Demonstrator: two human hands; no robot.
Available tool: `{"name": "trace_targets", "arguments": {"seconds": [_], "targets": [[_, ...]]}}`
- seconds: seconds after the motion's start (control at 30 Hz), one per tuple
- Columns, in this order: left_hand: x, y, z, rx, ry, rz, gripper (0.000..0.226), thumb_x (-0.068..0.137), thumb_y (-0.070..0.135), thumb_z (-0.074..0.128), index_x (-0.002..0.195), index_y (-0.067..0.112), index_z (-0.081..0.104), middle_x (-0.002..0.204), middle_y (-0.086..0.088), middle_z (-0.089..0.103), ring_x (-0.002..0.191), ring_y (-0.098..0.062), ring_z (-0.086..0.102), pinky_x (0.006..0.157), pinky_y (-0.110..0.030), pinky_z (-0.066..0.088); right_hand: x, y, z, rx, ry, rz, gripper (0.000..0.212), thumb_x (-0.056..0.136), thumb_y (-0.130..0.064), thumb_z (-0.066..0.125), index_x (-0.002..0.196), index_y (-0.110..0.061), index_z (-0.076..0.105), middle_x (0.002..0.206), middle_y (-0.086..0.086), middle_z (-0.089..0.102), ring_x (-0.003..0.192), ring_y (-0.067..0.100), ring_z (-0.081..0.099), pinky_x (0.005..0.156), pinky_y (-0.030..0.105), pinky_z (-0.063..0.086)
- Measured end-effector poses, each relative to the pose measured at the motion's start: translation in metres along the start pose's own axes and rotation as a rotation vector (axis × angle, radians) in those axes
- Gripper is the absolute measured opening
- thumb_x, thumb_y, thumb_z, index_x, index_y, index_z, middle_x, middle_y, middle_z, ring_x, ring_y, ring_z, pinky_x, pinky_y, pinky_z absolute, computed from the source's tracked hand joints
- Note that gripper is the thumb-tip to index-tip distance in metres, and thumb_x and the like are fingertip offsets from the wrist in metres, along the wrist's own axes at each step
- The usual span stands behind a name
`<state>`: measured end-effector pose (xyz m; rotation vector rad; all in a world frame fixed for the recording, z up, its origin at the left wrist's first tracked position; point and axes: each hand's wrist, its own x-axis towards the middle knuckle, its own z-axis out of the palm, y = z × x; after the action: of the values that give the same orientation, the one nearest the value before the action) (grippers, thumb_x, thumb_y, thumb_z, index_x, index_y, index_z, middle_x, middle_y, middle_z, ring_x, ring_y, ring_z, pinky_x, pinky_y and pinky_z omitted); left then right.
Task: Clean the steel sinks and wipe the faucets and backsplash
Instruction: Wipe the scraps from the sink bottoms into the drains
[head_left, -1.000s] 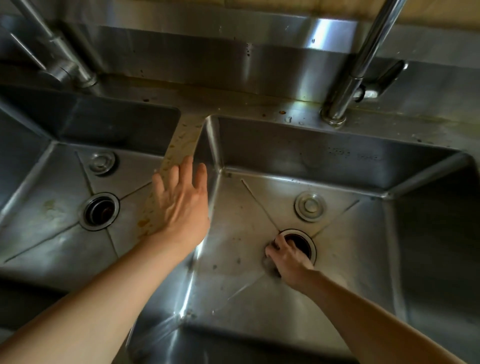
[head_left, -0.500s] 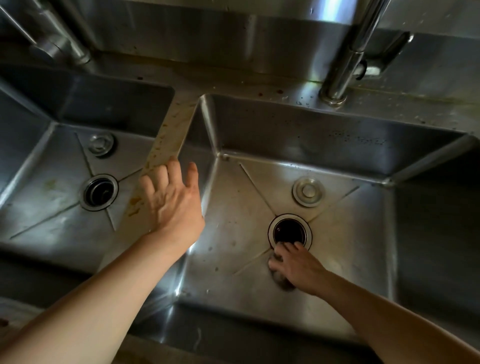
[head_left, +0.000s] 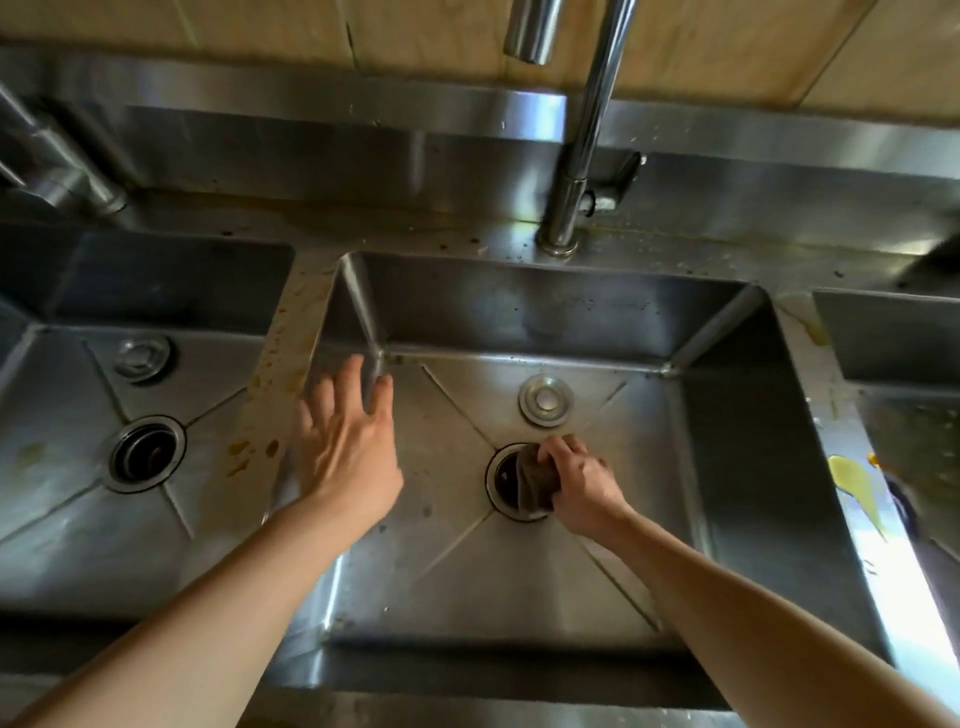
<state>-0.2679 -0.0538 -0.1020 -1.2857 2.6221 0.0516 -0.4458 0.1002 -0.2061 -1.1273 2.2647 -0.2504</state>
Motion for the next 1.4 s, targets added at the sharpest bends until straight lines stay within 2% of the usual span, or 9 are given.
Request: {"name": "trace_targets", "arguments": {"seconds": [0.1, 0.23, 0.4, 0.53, 0.83, 0.97, 1.1, 1.27, 1.4], "targets": [[-0.007, 0.011, -0.002, -0.058, -0.019, 0.097, 0.075, 0.084, 0.025, 0.059, 0.148, 0.021, 0.021, 0.154, -0.007, 0.007, 0.135, -0.029, 0.021, 0.111, -0.039, 0.022, -0.015, -0.001, -0.01, 0.134, 0.043, 0.053, 0.044, 0.07, 0.0, 0.064, 0.109, -0.016, 0.051, 0.105, -0.002, 0.043, 0.09, 0.027, 0.051, 0.071, 0.027, 0.037], [-0.01, 0.023, -0.008, -0.129, -0.078, 0.215, 0.065, 0.087, 0.023, 0.056, 0.144, 0.02, 0.026, 0.151, -0.003, 0.018, 0.132, -0.025, 0.027, 0.109, -0.039, 0.028, -0.034, -0.008, -0.028, 0.218, 0.128, 0.032, 0.04, 0.072, 0.003, 0.062, 0.11, -0.008, 0.052, 0.103, 0.0, 0.044, 0.089, 0.021, 0.048, 0.069, 0.026, 0.037], [-0.021, 0.043, -0.028, -0.261, -0.158, 0.277, 0.061, 0.091, 0.023, 0.054, 0.145, 0.02, 0.026, 0.146, -0.001, 0.034, 0.13, -0.024, 0.038, 0.107, -0.038, 0.034, -0.064, -0.014, -0.063, 0.339, 0.209, 0.069, 0.035, 0.068, -0.005, 0.062, 0.097, -0.02, 0.05, 0.103, -0.002, 0.046, 0.084, 0.012, 0.046, 0.066, 0.007, 0.034], [-0.028, 0.064, -0.049, -0.296, -0.189, 0.324, 0.055, 0.093, 0.022, 0.053, 0.143, 0.02, 0.031, 0.14, -0.003, 0.042, 0.126, -0.023, 0.044, 0.102, -0.035, 0.038, -0.083, -0.006, -0.09, 0.325, 0.269, 0.074, 0.039, 0.068, 0.001, 0.066, 0.101, -0.016, 0.052, 0.102, 0.001, 0.049, 0.089, 0.018, 0.049, 0.07, 0.021, 0.036], [-0.046, 0.148, -0.086, -0.381, -0.201, 0.389, 0.062, 0.093, 0.021, 0.056, 0.146, 0.022, 0.025, 0.148, -0.003, 0.031, 0.135, -0.024, 0.036, 0.107, -0.037, 0.036, -0.142, 0.055, -0.163, 0.462, 0.483, 0.15, 0.032, 0.075, -0.003, 0.068, 0.093, -0.023, 0.051, 0.086, -0.001, 0.059, 0.07, 0.02, 0.055, 0.06, 0.022, 0.041], [-0.067, 0.2, -0.096, -0.371, -0.198, 0.398, 0.058, 0.092, 0.022, 0.056, 0.143, 0.021, 0.029, 0.144, -0.003, 0.034, 0.132, -0.025, 0.038, 0.107, -0.039, 0.037, -0.174, 0.102, -0.194, 0.489, 0.532, 0.179, 0.034, 0.075, 0.003, 0.066, 0.1, -0.018, 0.053, 0.094, 0.006, 0.063, 0.08, 0.028, 0.062, 0.066, 0.041, 0.054], [-0.091, 0.257, -0.104, -0.36, -0.199, 0.394, 0.057, 0.094, 0.022, 0.052, 0.145, 0.021, 0.027, 0.146, -0.002, 0.029, 0.131, -0.026, 0.039, 0.103, -0.037, 0.037, -0.206, 0.156, -0.219, 0.479, 0.548, 0.174, 0.034, 0.078, 0.004, 0.064, 0.098, -0.02, 0.052, 0.097, 0.003, 0.059, 0.084, 0.024, 0.059, 0.058, 0.028, 0.05], [-0.111, 0.321, -0.106, -0.333, -0.192, 0.406, 0.061, 0.095, 0.021, 0.051, 0.148, 0.021, 0.022, 0.15, -0.002, 0.025, 0.134, -0.027, 0.036, 0.105, -0.04, 0.036, -0.235, 0.218, -0.238, 0.439, 0.544, 0.183, 0.035, 0.077, 0.003, 0.065, 0.107, -0.013, 0.054, 0.103, 0.005, 0.06, 0.093, 0.025, 0.058, 0.075, 0.036, 0.051], [-0.117, 0.358, -0.1, -0.314, -0.219, 0.425, 0.063, 0.094, 0.02, 0.051, 0.149, 0.022, 0.02, 0.152, -0.002, 0.023, 0.137, -0.027, 0.033, 0.108, -0.043, 0.035, -0.243, 0.257, -0.243, 0.448, 0.529, 0.212, 0.04, 0.078, 0.004, 0.065, 0.112, -0.014, 0.054, 0.11, 0.007, 0.061, 0.096, 0.026, 0.059, 0.077, 0.036, 0.05]]}}
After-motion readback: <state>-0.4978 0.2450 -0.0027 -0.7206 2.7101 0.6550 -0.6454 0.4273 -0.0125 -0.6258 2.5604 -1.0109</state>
